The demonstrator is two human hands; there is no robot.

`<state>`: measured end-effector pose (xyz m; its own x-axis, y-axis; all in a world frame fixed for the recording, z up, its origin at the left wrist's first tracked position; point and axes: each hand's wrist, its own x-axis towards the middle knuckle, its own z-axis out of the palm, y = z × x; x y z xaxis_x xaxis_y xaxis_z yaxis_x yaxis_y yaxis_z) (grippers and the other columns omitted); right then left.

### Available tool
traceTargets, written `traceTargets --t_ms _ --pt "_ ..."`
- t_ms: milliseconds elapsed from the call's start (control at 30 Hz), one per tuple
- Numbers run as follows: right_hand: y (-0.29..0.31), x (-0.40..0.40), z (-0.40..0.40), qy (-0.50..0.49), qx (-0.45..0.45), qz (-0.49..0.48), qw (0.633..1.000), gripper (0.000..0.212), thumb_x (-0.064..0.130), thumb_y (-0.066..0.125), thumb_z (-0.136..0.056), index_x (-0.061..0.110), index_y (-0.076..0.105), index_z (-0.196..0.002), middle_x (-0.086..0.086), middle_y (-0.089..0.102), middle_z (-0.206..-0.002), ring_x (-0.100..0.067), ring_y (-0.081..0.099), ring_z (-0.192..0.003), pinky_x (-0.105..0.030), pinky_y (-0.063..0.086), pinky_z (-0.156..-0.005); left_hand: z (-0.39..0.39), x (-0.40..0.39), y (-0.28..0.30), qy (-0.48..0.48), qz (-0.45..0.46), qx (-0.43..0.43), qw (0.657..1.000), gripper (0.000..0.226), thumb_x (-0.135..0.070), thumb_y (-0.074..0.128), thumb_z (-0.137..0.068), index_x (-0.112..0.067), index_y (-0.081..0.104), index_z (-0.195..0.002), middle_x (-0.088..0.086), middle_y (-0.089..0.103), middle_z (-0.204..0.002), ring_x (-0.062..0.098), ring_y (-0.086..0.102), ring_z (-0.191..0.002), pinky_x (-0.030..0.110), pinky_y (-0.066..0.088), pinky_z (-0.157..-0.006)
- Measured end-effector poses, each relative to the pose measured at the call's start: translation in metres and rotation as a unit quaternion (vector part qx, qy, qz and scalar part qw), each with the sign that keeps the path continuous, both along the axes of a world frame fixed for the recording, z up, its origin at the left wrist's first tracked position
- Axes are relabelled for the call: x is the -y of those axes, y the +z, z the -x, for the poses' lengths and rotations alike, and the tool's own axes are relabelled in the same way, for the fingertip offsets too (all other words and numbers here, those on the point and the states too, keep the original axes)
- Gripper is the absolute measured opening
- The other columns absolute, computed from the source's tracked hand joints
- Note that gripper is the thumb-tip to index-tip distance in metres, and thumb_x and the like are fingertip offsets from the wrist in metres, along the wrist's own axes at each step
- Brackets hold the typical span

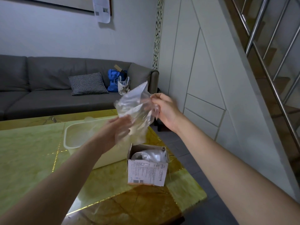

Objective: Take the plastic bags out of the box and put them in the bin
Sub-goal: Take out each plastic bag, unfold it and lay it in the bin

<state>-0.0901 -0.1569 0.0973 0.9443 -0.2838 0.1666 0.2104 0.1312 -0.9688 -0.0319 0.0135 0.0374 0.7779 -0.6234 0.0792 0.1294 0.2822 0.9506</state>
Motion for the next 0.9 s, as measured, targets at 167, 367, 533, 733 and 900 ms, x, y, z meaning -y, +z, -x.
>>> traceTargets --t_ms 167,367,533,733,900 --pt "-0.016 0.013 0.008 0.024 -0.071 0.047 0.996 0.027 -0.004 0.051 -0.090 0.009 0.045 -0.113 -0.018 0.066 -0.108 -0.019 0.061 -0.072 -0.028 0.045 -0.066 -0.018 -0.018 0.007 0.155 -0.052 0.033 0.986 0.022 -0.013 0.057 -0.088 -0.005 0.053 -0.108 0.007 0.062 -0.092 0.016 0.062 -0.084 0.026 0.049 -0.080" --pt "-0.018 -0.003 -0.013 0.056 -0.079 0.076 0.992 0.035 0.011 0.069 -0.083 0.021 0.053 -0.113 -0.013 0.062 -0.113 -0.017 0.064 -0.084 -0.025 0.053 -0.064 -0.020 -0.025 0.020 0.118 -0.180 0.137 0.967 0.009 -0.013 0.059 -0.087 -0.008 0.060 -0.095 0.006 0.056 -0.079 0.013 0.054 -0.066 0.016 0.051 -0.058" --pt "-0.006 -0.023 -0.033 0.070 -0.030 0.202 0.976 0.020 -0.006 0.058 -0.087 0.013 0.059 -0.081 -0.005 0.062 -0.075 -0.012 0.056 -0.063 -0.018 0.048 -0.054 -0.036 -0.047 0.037 0.176 -0.252 0.205 0.929 0.013 -0.019 0.060 -0.088 -0.011 0.062 -0.097 0.007 0.055 -0.076 0.014 0.046 -0.059 0.019 0.043 -0.048" --pt "-0.013 -0.035 -0.078 -0.086 -0.024 0.271 0.958 0.026 -0.007 0.049 -0.090 0.008 0.070 -0.081 0.005 0.057 -0.067 -0.004 0.046 -0.056 -0.015 0.037 -0.054 -0.087 -0.097 0.042 0.355 -0.293 0.211 0.862 0.015 -0.018 0.063 -0.087 -0.007 0.065 -0.077 0.000 0.048 -0.050 0.007 0.042 -0.043 0.018 0.037 -0.043" --pt "-0.057 -0.054 -0.114 -0.069 -0.074 0.302 0.948 0.022 -0.002 0.049 -0.092 0.000 0.068 -0.102 -0.002 0.059 -0.075 -0.012 0.057 -0.064 -0.013 0.043 -0.053 -0.121 -0.110 0.042 0.487 -0.452 0.288 0.689 0.029 -0.019 0.050 -0.092 0.001 0.060 -0.110 0.021 0.061 -0.100 0.034 0.056 -0.091 0.038 0.041 -0.077"
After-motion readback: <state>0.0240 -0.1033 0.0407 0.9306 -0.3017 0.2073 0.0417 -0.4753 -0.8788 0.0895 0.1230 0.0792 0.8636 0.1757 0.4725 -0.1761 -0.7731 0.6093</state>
